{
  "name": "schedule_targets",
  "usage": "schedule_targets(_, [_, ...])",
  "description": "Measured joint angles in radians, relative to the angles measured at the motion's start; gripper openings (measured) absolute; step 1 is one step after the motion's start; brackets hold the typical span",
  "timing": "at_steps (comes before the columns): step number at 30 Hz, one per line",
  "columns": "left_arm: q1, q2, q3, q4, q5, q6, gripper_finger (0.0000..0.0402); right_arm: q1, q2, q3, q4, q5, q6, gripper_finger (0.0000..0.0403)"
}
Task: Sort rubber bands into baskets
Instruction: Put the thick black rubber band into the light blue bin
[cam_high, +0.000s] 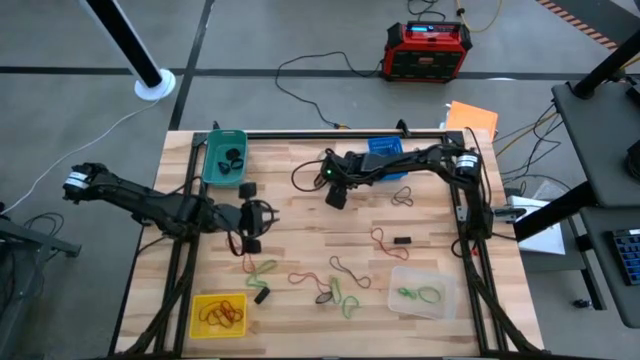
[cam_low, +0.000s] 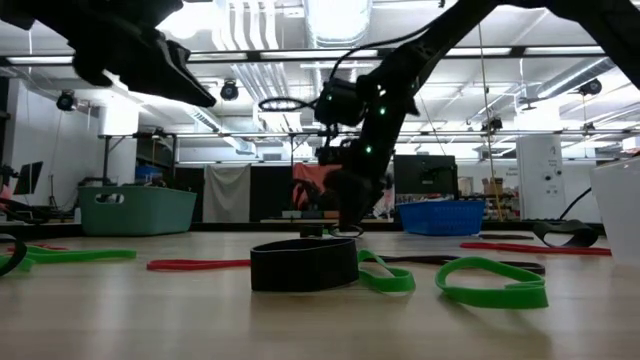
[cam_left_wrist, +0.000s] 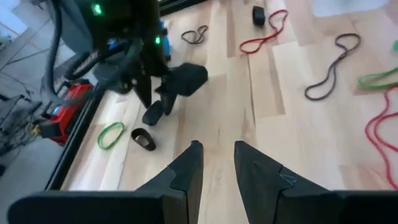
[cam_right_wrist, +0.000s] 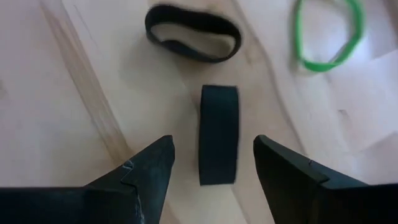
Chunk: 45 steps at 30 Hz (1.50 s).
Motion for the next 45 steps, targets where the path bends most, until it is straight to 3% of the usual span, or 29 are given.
schedule_targets(7, [0.002,0.002,-0.001,0.029,0.000,0.002,0.0077,0.001,0.025,0.000,0.024,-0.003,-0.003,0.0190])
schedule_targets(16, [0.002,0.037,-0.006,0.167,-0.016,0.017,0.0077,0.003,0.023,0.000,0.027,-0.006,-0.012,0.0023])
schedule_targets(22, [0.001,0.088,-0.005,0.236,-0.015,-0.034,0.0077,0.032,-0.042,-0.002,0.000,0.006,-0.024,0.0011])
schedule_targets(29, [0.001,0.169,-0.004,0.331,-0.014,-0.072,0.0086,0.143,-0.164,-0.015,0.030,-0.097,-0.076,0.0010])
schedule_targets(37, [0.002,0.259,-0.003,0.436,-0.009,-0.078,0.0149,0.302,-0.219,-0.064,0.122,-0.127,-0.111,0.0009])
schedule_targets(42, [0.002,0.351,-0.003,0.526,0.116,-0.017,0.0190,0.348,-0.227,-0.066,0.187,-0.123,-0.113,0.0009])
schedule_targets(45, [0.005,0.400,-0.003,0.591,0.122,0.010,0.0201,0.359,-0.228,-0.066,0.197,-0.123,-0.116,0.0009])
